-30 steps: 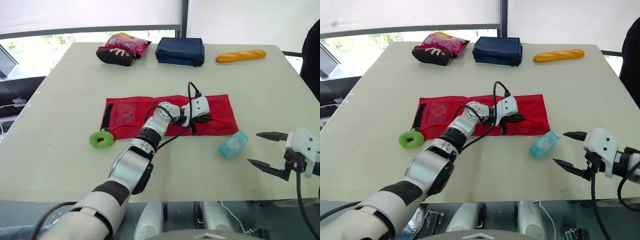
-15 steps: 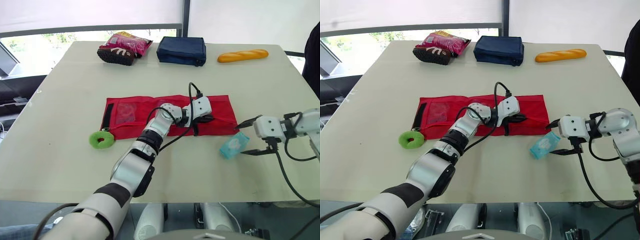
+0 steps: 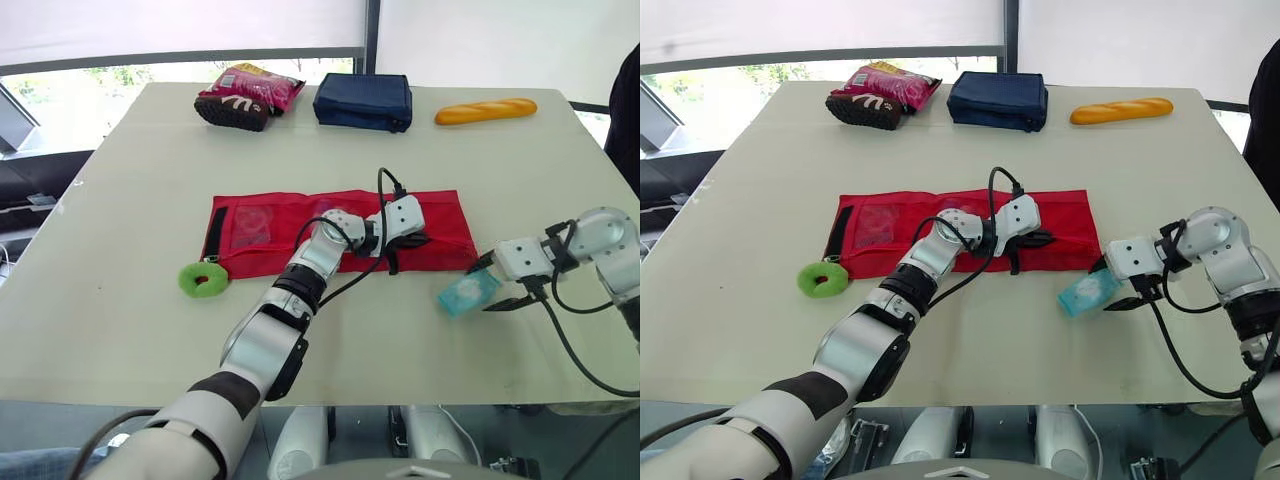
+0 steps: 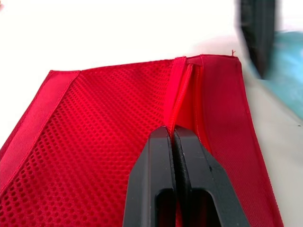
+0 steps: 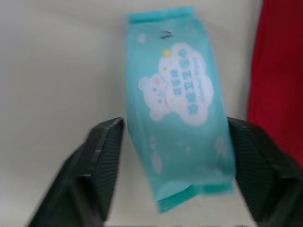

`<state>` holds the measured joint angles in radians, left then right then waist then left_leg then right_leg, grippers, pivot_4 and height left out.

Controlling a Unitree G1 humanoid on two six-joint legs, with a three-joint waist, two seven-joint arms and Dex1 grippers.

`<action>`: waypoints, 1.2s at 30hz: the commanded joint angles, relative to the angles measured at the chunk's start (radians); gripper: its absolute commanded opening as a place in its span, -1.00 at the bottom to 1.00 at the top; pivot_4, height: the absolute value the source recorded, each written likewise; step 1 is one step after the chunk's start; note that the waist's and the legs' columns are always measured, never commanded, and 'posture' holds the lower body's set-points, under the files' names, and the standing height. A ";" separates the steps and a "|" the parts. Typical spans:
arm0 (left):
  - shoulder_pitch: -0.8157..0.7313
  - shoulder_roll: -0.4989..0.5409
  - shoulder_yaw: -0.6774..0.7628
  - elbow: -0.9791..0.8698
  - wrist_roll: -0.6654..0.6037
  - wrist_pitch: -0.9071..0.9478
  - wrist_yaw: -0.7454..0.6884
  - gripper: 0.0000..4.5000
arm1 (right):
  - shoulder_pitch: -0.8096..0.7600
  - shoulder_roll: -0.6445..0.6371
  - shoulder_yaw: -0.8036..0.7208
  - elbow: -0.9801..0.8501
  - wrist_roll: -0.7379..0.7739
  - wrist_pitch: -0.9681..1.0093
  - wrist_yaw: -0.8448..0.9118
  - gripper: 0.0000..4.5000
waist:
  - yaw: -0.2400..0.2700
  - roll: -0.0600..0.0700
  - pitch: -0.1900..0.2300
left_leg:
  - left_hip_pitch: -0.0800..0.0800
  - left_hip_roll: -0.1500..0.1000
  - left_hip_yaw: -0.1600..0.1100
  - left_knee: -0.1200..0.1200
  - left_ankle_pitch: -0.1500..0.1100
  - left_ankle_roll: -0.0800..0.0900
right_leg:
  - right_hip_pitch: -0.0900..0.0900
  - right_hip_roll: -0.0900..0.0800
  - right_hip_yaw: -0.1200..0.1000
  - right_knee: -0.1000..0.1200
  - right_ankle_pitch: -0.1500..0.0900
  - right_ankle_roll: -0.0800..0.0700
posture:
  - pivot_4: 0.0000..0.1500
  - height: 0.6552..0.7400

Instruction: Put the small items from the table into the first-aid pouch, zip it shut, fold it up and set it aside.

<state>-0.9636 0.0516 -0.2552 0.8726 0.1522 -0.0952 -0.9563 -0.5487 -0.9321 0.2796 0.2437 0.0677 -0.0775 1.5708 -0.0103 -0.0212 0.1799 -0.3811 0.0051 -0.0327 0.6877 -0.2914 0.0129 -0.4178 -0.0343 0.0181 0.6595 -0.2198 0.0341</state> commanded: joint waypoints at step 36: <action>0.037 -0.091 -0.044 -0.188 -0.095 0.079 -0.051 -1.00 | 0.130 0.475 -0.371 -0.738 0.190 1.396 -1.136 -0.52 | 0.001 0.001 -0.001 | -0.002 0.000 -0.002 0.001 0.000 0.000 | 0.000 0.000 -0.002 0.001 0.000 0.000 | 1.00 1.00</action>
<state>-0.9307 -0.0156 -0.2840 0.7267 0.0749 -0.0119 -0.9929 -0.3985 -0.4631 -0.0546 -0.4516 0.2588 1.3106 0.4673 -0.0089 -0.0202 0.1794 -0.3828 0.0047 -0.0344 0.6884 -0.2914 0.0130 -0.4181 -0.0341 0.0165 0.6602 -0.2199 0.0343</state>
